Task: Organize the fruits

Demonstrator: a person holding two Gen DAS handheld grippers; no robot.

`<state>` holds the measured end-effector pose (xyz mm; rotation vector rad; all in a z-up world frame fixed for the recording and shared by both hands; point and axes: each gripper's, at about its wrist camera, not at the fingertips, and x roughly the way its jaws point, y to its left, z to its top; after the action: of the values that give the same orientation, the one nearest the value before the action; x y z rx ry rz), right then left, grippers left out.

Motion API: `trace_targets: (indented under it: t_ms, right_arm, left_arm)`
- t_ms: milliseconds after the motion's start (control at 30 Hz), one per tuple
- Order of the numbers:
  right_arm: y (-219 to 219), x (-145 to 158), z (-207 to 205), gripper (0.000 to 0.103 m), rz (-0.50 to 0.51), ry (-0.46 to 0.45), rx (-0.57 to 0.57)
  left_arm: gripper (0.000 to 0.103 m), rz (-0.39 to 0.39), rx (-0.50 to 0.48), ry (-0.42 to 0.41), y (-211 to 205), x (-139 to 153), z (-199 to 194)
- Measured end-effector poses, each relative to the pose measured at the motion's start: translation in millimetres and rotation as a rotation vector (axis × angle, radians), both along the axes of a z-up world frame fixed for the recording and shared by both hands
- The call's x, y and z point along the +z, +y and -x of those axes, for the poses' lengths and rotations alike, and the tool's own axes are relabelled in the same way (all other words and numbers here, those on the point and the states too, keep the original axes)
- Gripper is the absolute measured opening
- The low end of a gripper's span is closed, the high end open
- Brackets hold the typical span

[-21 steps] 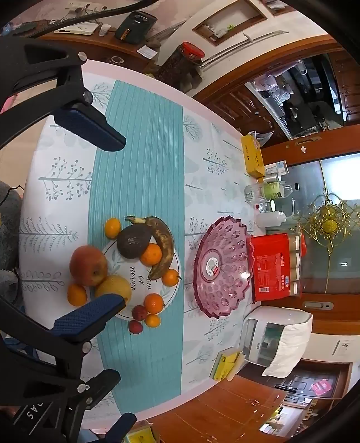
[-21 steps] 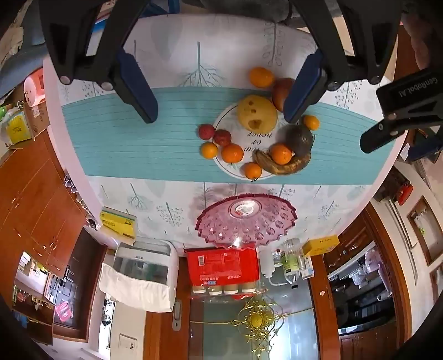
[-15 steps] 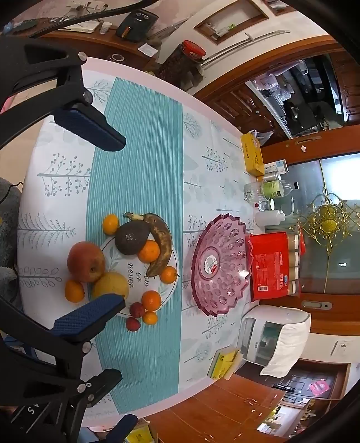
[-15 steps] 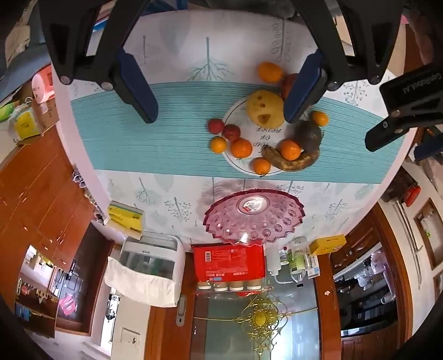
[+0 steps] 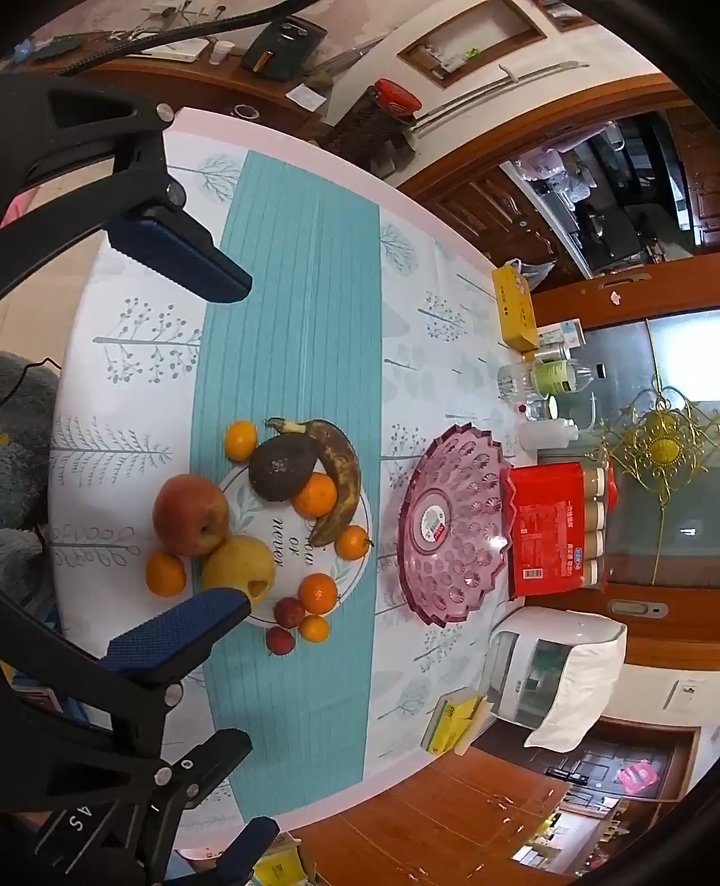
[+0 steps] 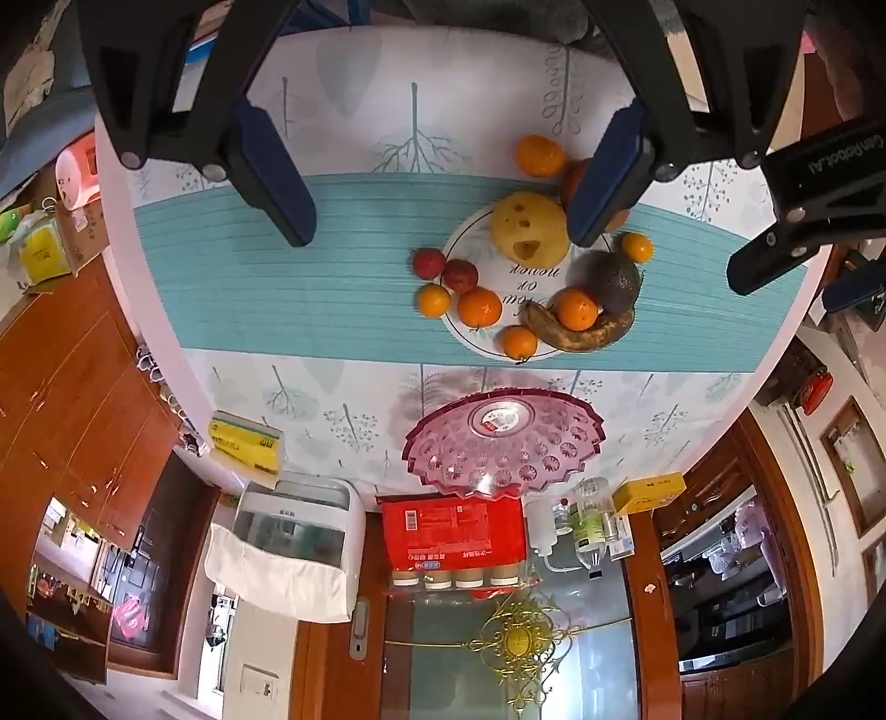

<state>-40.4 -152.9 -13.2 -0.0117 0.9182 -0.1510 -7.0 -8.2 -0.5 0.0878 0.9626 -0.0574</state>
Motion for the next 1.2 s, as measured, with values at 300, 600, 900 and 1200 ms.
trace_targets:
  t_ms: [300, 600, 900, 1200]
  right_arm:
    - [4, -4, 4, 0.093, -0.031, 0.009, 0.016]
    - [14, -3, -1, 0.093, -0.022, 0.015, 0.005]
    - [23, -2, 3, 0.093, 0.008, 0.010, -0.016]
    - [27, 0, 8, 0.093, 0.012, 0.007, -0.028]
  left_arm:
    - [0.102, 0.019, -0.002, -0.002, 7, -4, 16]
    - [0.102, 0.030, -0.022, -0.002, 16, -3, 4]
    - [0.102, 0.056, -0.043, 0.013, 22, -8, -1]
    - [0.102, 0.057, -0.056, -0.001, 27, -10, 3]
